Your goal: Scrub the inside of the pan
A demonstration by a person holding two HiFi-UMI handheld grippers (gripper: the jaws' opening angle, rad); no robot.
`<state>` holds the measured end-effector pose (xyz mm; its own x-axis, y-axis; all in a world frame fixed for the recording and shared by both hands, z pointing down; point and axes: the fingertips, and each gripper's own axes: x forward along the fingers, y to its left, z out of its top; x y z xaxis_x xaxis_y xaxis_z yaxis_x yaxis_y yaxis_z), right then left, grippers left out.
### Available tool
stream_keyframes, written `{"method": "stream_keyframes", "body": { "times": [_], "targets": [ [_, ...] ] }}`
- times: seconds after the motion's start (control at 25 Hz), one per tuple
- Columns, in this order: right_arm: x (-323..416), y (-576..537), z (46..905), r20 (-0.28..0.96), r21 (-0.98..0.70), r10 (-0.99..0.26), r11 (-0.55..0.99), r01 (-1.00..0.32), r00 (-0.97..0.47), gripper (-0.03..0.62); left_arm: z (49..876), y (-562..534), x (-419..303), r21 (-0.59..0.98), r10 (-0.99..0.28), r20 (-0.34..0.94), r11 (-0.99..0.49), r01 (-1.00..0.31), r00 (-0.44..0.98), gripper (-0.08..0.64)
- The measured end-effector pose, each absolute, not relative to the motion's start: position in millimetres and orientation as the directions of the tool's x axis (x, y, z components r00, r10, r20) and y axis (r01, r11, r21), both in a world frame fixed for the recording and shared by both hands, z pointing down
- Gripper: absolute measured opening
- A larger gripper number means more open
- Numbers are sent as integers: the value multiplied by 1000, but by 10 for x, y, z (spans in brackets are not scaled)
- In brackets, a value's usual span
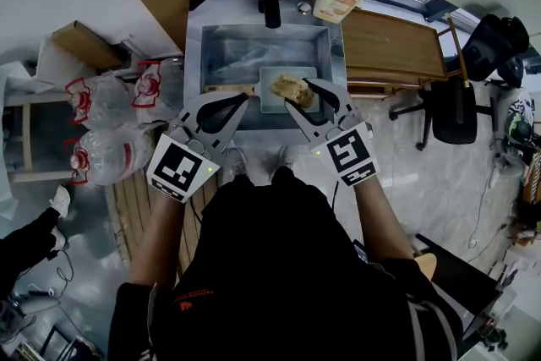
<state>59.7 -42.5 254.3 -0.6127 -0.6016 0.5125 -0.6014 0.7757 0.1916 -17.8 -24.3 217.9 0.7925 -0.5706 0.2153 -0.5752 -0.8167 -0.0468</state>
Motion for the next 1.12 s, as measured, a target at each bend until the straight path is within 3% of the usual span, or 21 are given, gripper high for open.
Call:
{"method": "stream_keyframes", "body": {
  "times": [1.12],
  "targets": [
    [547,-635,2604,531,213,-602,776,-594,-596,190,2217,-445,-214,-6,-569,221,-813,-582,792,18]
  ]
}}
